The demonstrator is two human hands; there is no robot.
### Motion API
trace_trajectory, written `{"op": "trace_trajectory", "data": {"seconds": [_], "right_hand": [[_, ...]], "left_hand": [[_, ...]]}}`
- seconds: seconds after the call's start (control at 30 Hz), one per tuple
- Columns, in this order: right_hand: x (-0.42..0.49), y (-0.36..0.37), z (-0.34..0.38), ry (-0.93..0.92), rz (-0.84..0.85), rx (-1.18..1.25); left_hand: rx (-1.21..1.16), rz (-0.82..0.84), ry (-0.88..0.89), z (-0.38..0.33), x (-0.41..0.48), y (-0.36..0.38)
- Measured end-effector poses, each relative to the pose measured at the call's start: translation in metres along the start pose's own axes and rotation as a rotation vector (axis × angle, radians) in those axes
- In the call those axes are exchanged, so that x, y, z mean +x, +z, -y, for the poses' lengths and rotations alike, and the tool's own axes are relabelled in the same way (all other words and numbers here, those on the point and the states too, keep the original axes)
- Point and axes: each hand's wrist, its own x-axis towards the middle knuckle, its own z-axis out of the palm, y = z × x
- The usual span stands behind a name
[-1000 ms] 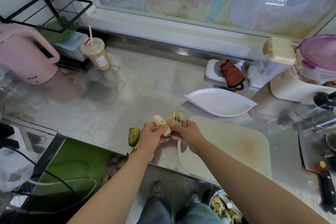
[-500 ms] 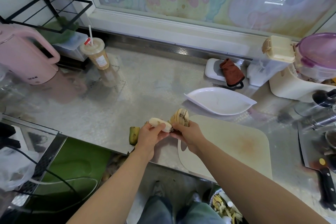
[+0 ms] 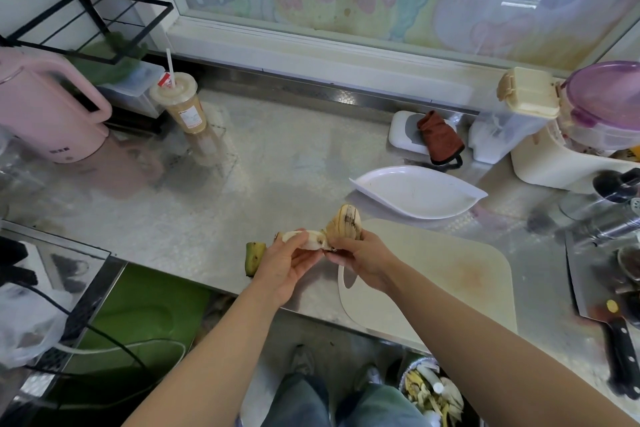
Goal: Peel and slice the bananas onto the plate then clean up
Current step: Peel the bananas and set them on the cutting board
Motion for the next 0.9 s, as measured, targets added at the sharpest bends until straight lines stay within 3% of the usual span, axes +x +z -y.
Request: {"op": "trace_trajectory", "data": {"seconds": [0.13,0.37,0.63,0.83,0.9], "right_hand": [[0.004,-0.003,0.005,-0.003,-0.106,-0.028],[0.024,0.003,0.010,-0.044,-0.180,-0.355],[0.036,0.011,0.002,-0.140,-0.279,-1.012],[0.033,0.007,0.002,-0.054,-0.210,-0.951],[0.033,0.005,0.002,-0.127,-0.227,-1.118]], "left_hand": [[-0.046,-0.032,0.012,-0.002,0.002,-0.001],[0.061,-0.142,0.114,-0.007,0.013,-0.011],[0.126,-0.260,0.117,-0.006,0.024,-0.013],[0.246,-0.292,0.134,-0.005,0.026,-0.011],[0.255,-0.282,0.122,-0.006,0.025,-0.007]]}}
